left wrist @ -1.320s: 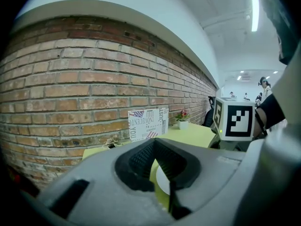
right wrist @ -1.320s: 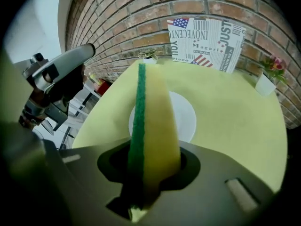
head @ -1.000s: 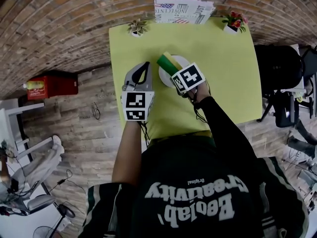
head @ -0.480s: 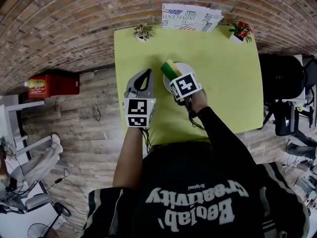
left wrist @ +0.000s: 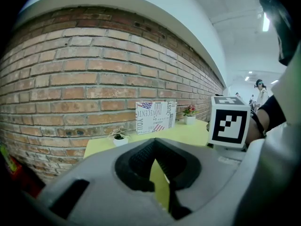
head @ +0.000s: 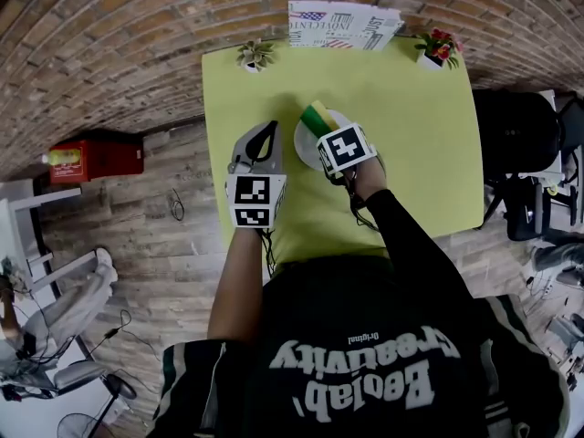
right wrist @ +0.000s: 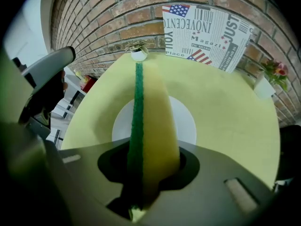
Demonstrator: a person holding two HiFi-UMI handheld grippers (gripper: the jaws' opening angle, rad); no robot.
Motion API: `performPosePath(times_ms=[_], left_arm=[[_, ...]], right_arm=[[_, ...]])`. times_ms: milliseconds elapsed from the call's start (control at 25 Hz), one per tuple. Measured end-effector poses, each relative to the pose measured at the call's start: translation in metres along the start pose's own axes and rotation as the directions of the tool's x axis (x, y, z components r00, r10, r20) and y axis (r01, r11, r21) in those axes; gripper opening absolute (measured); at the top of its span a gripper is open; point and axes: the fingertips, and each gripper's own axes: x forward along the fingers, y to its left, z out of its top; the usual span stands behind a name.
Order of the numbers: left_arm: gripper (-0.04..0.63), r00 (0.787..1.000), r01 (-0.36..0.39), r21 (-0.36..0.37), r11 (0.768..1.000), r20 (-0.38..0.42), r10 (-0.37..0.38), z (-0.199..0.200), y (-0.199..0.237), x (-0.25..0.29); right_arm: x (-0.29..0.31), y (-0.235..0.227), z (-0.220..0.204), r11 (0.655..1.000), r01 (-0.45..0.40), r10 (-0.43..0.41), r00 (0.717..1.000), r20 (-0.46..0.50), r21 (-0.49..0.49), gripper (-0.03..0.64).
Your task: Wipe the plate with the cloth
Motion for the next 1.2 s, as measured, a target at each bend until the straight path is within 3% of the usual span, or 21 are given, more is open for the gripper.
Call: performPosePath(times_ms=[640, 800, 920, 1200], left_arm=[[0.005, 0.998, 0.064, 0.009, 0.998, -0.003, -0.064, 0.005, -0.024, 0.022], [0.005, 0.998, 0.068, 0.009, 0.998, -0.005, -0.068, 0.004, -0.029, 0.023], [0.005, 0.998, 0.063, 0.01, 0.998, -0.001, -0.063, 0.005, -0.028, 0.02], [0.005, 0.999, 0.041, 0.003, 0.999, -0.005, -0.041, 0.002, -0.024, 0.011]], right_arm=[[-0.021, -0.069, -0.036, 0.982, 0.079, -0.081, 0.997, 0.003, 0.174, 0.13], [-0.022, -0.073, -0.04, 0.981, 0.08, -0.082, 0.997, 0.008, 0.179, 0.13], [-0.027, -0.071, -0.032, 0.98, 0.066, -0.079, 0.995, 0.063, 0.189, 0.13], [-0.023, -0.034, -0.021, 0.994, -0.005, -0.003, 0.997, 0.075, 0.111, 0.13]])
